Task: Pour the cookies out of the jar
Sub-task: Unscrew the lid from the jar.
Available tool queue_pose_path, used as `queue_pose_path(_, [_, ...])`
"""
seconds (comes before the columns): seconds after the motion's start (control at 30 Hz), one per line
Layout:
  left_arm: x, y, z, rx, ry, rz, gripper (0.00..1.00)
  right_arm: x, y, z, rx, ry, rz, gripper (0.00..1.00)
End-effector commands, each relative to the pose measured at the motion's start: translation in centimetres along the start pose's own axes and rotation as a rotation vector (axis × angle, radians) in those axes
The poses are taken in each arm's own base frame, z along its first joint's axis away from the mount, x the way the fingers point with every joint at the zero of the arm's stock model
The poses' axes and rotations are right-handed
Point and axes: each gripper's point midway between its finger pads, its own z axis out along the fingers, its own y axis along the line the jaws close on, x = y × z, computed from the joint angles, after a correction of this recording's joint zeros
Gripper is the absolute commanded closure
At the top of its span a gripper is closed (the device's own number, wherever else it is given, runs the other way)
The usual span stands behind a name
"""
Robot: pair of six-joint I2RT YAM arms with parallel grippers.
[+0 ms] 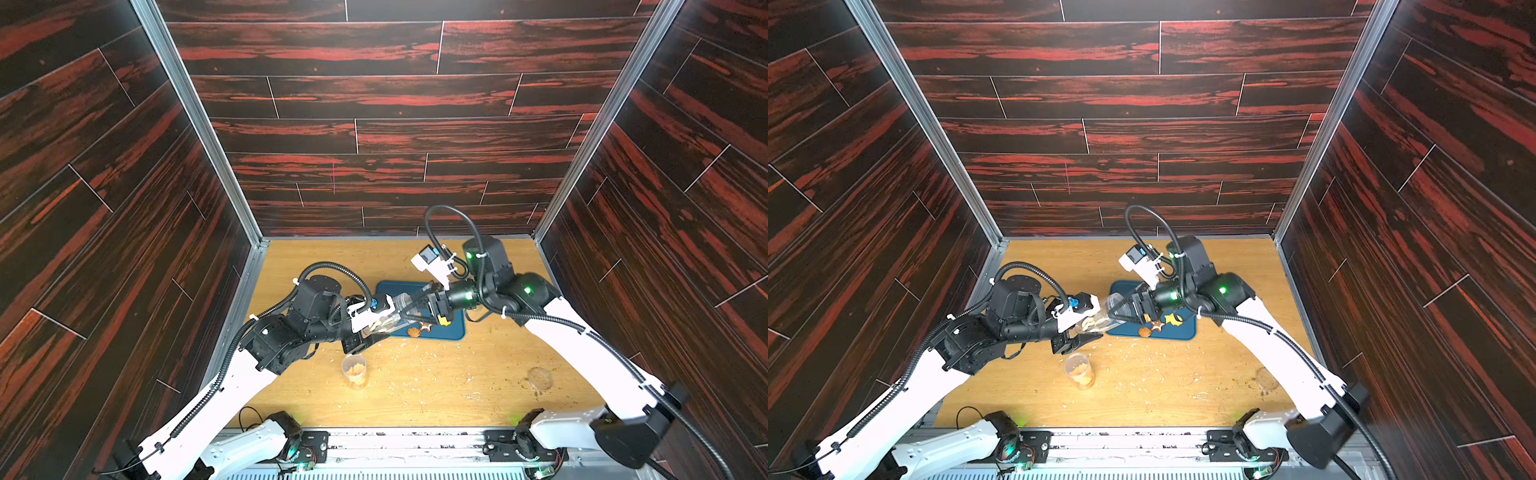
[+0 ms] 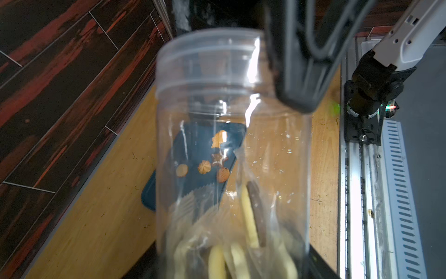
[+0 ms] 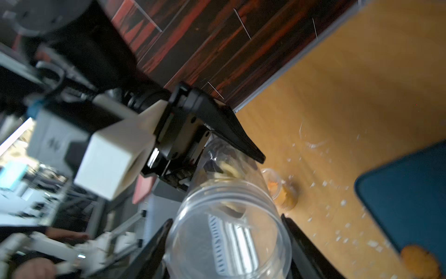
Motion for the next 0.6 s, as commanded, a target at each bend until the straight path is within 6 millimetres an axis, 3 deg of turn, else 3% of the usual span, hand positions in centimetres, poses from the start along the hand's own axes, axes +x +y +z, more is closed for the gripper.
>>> queue_pose_path(0.0, [-0.6, -0.4, -1.0, 0.01, -0.038, -0.04, 0.63, -0.2, 1.1, -0.7, -0.013, -0.057, -0.418, 0.5])
queue_pose_path(0.2, [-0.1, -0.9, -0.8, 0.029, -0.034, -0.053, 0.63, 0.9, 0.5, -0.5, 0.008, -0.076, -0.615, 0.55])
queue_pose_path(0.57, [0.5, -1.3, -0.6, 0.045, -0.027, -0.076, 0.63, 0.2, 0.0, -1.6, 0.137, -0.153, -0.799, 0.55])
